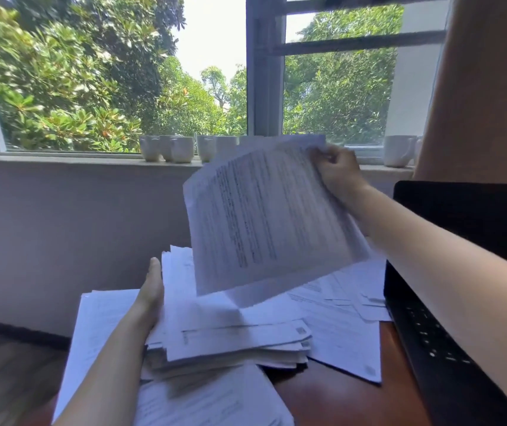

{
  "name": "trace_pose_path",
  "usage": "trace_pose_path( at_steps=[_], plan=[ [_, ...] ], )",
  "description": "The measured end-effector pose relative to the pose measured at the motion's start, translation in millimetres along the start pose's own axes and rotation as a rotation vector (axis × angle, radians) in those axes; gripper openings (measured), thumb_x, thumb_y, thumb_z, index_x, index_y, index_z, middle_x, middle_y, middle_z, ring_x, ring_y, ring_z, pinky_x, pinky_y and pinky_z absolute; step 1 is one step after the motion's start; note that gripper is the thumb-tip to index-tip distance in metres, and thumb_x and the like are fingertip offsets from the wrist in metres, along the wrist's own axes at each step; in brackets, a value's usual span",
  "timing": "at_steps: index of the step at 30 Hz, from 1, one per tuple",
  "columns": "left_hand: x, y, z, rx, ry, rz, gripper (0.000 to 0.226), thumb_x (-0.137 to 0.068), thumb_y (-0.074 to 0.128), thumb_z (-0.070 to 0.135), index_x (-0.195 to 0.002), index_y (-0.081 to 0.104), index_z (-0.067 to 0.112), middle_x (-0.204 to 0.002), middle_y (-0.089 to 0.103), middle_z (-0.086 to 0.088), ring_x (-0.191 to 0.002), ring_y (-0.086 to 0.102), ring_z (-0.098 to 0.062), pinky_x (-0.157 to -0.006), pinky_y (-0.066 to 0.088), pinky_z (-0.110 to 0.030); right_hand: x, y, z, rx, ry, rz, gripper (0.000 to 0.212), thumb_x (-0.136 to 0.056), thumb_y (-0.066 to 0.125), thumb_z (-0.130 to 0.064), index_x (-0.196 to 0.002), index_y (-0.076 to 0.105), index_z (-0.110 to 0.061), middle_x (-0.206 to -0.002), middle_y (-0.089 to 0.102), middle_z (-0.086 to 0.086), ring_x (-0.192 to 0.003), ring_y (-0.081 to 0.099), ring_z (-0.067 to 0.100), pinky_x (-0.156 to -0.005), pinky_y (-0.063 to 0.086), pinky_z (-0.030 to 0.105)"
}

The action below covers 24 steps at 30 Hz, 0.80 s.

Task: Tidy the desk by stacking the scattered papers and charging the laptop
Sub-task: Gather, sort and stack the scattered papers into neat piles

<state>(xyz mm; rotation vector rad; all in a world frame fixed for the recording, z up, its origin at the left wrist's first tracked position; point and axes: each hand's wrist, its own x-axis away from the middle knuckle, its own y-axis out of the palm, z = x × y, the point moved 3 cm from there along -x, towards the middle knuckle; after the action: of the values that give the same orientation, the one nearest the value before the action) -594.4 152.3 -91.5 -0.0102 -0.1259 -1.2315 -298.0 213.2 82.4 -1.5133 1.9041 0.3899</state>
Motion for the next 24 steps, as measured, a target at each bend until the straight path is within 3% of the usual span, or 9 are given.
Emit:
trace_pose_path(
  at_steps=[2,4,8,10,12,15,17,19,24],
  plan=[
    [5.2,3.2,-0.2,-0.003,-0.02,-0.039,0.059,-0.104,0.011,0.043,-0.08,0.054,0.012,-0.064,0.065,-0.007,-0.07,0.056,-0.024,-0.059,0.039,-0.034,-3.5,-6.8,1.3,-0.02,0.104,-0.106,0.011,-0.095,0.056,-0.018,-0.099,0.064,-0.012,-0.079,0.061,0.0,-0.058,0.055,0.002,-0.061,0.047,0.019],
    [4.6,4.1,1.1,0.009,0.044,-0.071,0.062,-0.104,0.01,0.044,-0.077,0.056,0.011,-0.054,0.065,-0.008,-0.068,0.056,-0.026,-0.057,0.039,-0.033,-3.2,-12.8,6.0,-0.002,0.225,-0.218,0.01,-0.095,0.056,-0.019,-0.097,0.064,-0.012,-0.077,0.063,0.001,-0.05,0.059,0.002,-0.053,0.05,0.016],
    [-11.3,-3.4,-7.4,0.008,0.024,-0.05,0.064,-0.103,0.012,0.046,-0.084,0.06,0.008,-0.068,0.066,-0.012,-0.07,0.058,-0.027,-0.059,0.041,-0.032,3.9,-6.5,38.4,0.402,0.388,-0.572,0.019,-0.093,0.057,-0.016,-0.106,0.067,-0.006,-0.094,0.067,0.011,-0.08,0.062,0.022,-0.083,0.053,0.04],
    [-12.7,-1.4,-9.8,-0.043,0.023,-0.106,0.063,-0.104,0.014,0.045,-0.088,0.064,0.009,-0.068,0.07,-0.006,-0.074,0.061,-0.024,-0.061,0.043,-0.032,10.9,5.4,54.1,0.625,0.377,-0.688,0.014,-0.09,0.055,-0.012,-0.092,0.069,-0.012,-0.088,0.066,0.006,-0.083,0.061,0.021,-0.082,0.051,0.036],
    [-11.0,-0.6,-8.1,-0.058,0.005,-0.149,0.059,-0.103,0.022,0.046,-0.096,0.068,0.01,-0.078,0.074,-0.005,-0.081,0.066,-0.024,-0.067,0.048,-0.032,15.5,21.9,65.0,0.797,0.313,-0.714,0.016,-0.089,0.053,-0.012,-0.08,0.067,-0.016,-0.08,0.062,0.001,-0.08,0.058,0.019,-0.074,0.046,0.029],
    [-14.5,-3.7,-5.9,-0.105,0.012,-0.104,0.044,-0.102,0.037,0.039,-0.11,0.066,0.007,-0.096,0.071,-0.005,-0.078,0.069,-0.011,-0.067,0.051,-0.025,19.4,60.5,78.4,0.822,0.209,-0.707,0.015,-0.091,0.049,-0.017,-0.089,0.063,-0.014,-0.091,0.06,0.004,-0.088,0.058,0.02,-0.076,0.042,0.026],
    [-15.5,-5.7,-3.8,-0.203,-0.008,-0.069,0.053,-0.097,0.046,0.043,-0.129,0.05,0.0,-0.109,0.059,-0.005,-0.084,0.061,-0.016,-0.061,0.043,-0.026,20.0,92.1,85.6,0.773,0.135,-0.691,0.021,-0.092,0.047,-0.022,-0.094,0.064,-0.009,-0.102,0.064,0.007,-0.098,0.06,0.025,-0.086,0.045,0.03],
    [-14.4,-6.5,-4.9,-0.303,-0.036,-0.025,0.067,-0.093,0.054,0.047,-0.134,0.038,-0.003,-0.117,0.051,-0.009,-0.095,0.056,-0.025,-0.057,0.037,-0.027,22.9,124.3,84.3,0.699,0.052,-0.662,0.027,-0.092,0.044,-0.024,-0.095,0.061,-0.003,-0.106,0.065,0.011,-0.1,0.059,0.03,-0.091,0.047,0.036],
    [-7.9,-5.6,-4.5,-0.295,-0.038,-0.146,0.024,-0.088,0.065,0.016,-0.1,0.066,-0.005,-0.08,0.074,-0.013,-0.06,0.069,-0.02,-0.047,0.05,-0.021,43.4,189.4,73.4,0.507,-0.051,-0.654,0.019,-0.085,0.044,-0.022,-0.088,0.055,-0.007,-0.092,0.06,0.009,-0.087,0.054,0.025,-0.077,0.042,0.031]
  ],
)
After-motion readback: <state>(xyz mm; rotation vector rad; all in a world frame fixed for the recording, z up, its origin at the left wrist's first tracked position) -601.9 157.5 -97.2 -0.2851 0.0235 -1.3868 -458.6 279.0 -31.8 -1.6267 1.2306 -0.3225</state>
